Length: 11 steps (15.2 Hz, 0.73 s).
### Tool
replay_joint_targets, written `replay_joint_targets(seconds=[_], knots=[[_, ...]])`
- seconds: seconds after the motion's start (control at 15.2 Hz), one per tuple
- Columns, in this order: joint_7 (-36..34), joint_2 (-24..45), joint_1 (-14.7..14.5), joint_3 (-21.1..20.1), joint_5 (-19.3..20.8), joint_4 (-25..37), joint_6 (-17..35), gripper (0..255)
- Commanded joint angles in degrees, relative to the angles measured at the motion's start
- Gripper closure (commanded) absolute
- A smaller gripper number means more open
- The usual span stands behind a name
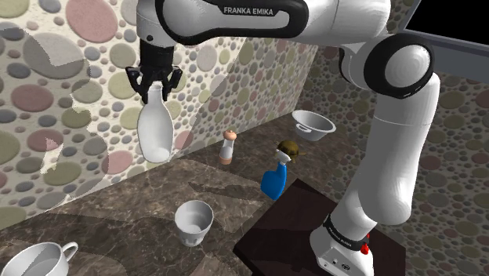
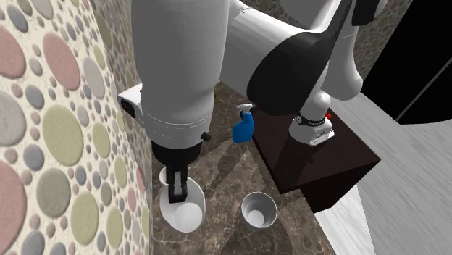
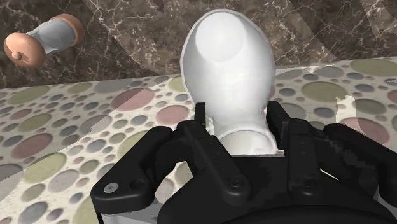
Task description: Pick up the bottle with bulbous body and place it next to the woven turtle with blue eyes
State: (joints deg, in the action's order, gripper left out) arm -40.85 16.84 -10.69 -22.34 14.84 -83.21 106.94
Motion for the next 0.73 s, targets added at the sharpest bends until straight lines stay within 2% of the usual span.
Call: replay_joint_targets(seconds=[0.0,0.66], knots=[[0.46,0.20,-0.04,0.02,-0.05,1.98,-1.73,255],[1.45,2.16,-1.38,-0.14,0.46,12.52,-10.34,255]])
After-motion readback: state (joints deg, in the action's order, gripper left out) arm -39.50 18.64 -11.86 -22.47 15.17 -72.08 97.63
